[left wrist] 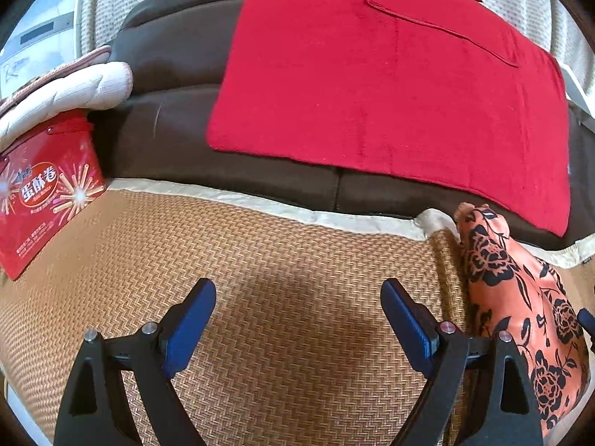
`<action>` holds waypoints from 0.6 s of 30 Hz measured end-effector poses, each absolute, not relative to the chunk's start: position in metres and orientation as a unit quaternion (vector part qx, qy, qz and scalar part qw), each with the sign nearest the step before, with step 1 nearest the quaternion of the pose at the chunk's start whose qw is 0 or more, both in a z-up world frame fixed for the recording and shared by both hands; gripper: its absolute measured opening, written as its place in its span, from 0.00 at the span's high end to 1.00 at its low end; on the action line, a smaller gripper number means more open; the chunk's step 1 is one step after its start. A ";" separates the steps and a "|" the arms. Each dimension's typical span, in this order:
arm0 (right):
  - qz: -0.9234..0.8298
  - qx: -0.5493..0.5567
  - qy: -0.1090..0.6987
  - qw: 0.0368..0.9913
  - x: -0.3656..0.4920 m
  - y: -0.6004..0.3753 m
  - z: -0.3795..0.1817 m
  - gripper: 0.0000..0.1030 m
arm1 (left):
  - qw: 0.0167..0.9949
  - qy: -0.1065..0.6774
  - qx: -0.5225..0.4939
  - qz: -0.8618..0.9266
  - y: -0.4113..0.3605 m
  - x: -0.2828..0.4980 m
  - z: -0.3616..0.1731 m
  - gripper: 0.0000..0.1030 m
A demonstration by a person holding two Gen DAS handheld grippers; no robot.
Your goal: Fold small clothes
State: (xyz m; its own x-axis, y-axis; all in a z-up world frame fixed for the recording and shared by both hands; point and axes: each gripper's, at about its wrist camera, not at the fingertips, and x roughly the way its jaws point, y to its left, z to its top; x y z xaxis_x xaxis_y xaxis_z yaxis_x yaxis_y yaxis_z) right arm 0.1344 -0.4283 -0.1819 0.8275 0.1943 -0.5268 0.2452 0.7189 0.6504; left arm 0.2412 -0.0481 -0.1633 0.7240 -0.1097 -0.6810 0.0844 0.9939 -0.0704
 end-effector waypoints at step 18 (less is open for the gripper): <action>-0.033 0.390 0.281 0.876 0.110 -0.462 -0.185 0.22 | 0.930 0.360 0.008 -0.078 -0.094 0.237 -0.165 0.12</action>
State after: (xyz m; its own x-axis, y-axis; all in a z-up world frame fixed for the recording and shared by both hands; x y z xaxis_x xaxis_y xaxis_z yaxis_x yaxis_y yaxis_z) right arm 0.1104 -0.4620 -0.1852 0.8401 0.1617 -0.5178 0.2765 0.6937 0.6651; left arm 0.2372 -0.0945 -0.1648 0.7292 -0.1397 -0.6698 0.1511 0.9876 -0.0415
